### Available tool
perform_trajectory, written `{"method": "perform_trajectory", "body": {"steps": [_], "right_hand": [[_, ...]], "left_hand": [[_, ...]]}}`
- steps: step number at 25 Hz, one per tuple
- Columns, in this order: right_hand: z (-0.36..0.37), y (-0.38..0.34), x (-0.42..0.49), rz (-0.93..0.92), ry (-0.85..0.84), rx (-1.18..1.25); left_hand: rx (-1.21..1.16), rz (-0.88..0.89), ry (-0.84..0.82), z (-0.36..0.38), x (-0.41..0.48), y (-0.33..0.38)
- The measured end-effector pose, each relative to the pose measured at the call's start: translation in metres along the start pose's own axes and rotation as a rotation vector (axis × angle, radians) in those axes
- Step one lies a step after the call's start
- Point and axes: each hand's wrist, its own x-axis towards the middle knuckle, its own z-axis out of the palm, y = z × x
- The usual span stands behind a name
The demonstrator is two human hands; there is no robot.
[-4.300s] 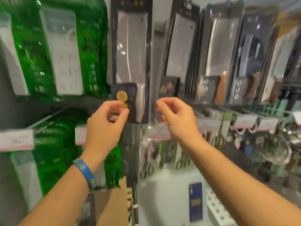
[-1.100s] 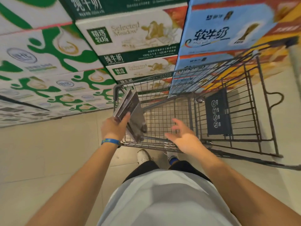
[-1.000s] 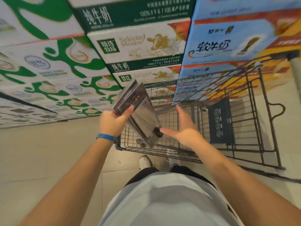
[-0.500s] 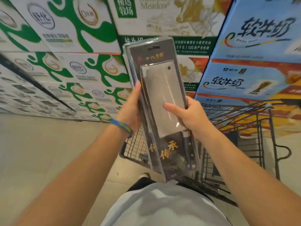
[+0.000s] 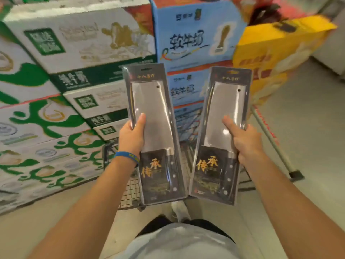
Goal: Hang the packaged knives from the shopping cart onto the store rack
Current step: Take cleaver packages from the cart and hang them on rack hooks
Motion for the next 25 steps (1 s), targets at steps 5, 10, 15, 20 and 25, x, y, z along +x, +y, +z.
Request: {"method": "perform_trajectory", "body": {"steps": [5, 10, 15, 20, 25], "right_hand": [[-0.085, 0.016, -0.045, 0.040, 0.114, 0.110], [-0.176, 0.037, -0.103, -0.020, 0.476, 0.242], [-0.262, 0.042, -0.144, -0.035, 0.868, 0.356], [-0.360, 0.066, -0.170, -0.011, 1.039, 0.289], [-0.497, 0.071, -0.199, -0.068, 1.197, 0.310]], "left_hand": [[0.016, -0.015, -0.381, 0.048, -0.017, -0.017], [-0.150, -0.191, -0.785, 0.116, -0.075, -0.038], [-0.060, -0.176, -0.915, 0.199, -0.129, -0.034], [0.162, 0.210, -1.053, 0.310, -0.229, -0.021], [0.258, 0.413, -1.209, 0.437, -0.367, -0.010]]}}
